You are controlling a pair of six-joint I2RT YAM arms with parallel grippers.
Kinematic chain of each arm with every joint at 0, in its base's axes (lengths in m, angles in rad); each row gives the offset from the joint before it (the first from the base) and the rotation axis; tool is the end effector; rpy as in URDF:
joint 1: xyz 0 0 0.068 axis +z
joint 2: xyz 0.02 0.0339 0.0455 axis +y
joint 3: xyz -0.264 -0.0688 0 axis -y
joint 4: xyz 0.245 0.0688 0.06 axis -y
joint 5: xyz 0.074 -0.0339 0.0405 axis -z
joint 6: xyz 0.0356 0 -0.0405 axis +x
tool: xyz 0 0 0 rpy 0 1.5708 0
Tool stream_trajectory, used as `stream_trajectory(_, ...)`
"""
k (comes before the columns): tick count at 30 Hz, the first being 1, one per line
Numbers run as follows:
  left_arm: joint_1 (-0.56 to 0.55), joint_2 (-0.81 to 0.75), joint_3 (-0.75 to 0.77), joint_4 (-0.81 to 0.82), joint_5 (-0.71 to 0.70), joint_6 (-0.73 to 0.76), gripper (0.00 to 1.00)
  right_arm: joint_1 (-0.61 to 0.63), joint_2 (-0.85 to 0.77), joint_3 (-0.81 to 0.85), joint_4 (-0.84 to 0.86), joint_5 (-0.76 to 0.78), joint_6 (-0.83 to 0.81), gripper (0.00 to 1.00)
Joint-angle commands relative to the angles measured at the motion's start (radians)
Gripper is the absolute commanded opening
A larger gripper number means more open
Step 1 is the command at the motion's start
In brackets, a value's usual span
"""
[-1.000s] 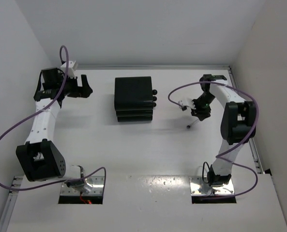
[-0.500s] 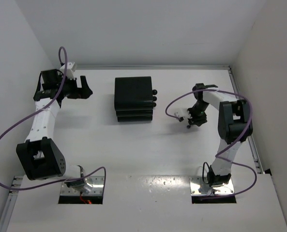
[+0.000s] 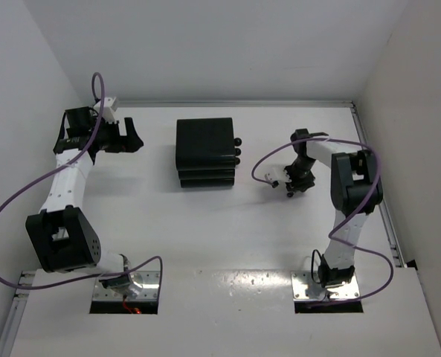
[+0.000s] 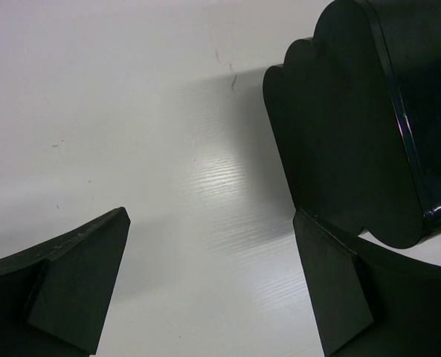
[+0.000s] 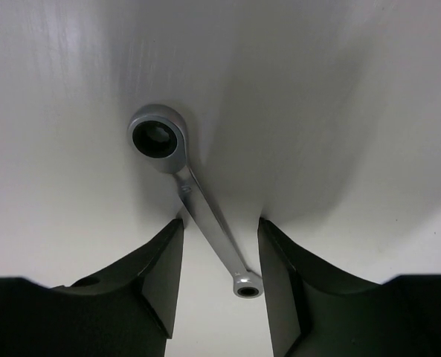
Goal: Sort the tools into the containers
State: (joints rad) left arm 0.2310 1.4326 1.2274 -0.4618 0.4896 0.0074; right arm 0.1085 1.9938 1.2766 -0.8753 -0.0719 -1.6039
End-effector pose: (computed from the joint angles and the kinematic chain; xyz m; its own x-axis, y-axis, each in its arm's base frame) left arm 0.3139 0.0566 0.3186 -0.6010 -0.1346 -0.7878 0.1621 0.9447 -0.2851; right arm 0.3477 0.0405 0.1289 0.1393 -0.9876 -0.0725 -0.9898 -0.1410 0.0193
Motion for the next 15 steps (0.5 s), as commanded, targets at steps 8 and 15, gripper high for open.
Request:
stream_trajectory(8, 0.014, 0.009, 0.037, 0.034, 0.017, -0.021, 0.99, 0.002, 0.079, 0.027, -0.008, 0.070, -0.018, 0.34)
stream_trajectory(15, 0.024, 0.009, 0.037, 0.034, 0.017, -0.021, 0.99, 0.011, 0.079, 0.014, 0.004, 0.047, -0.018, 0.06)
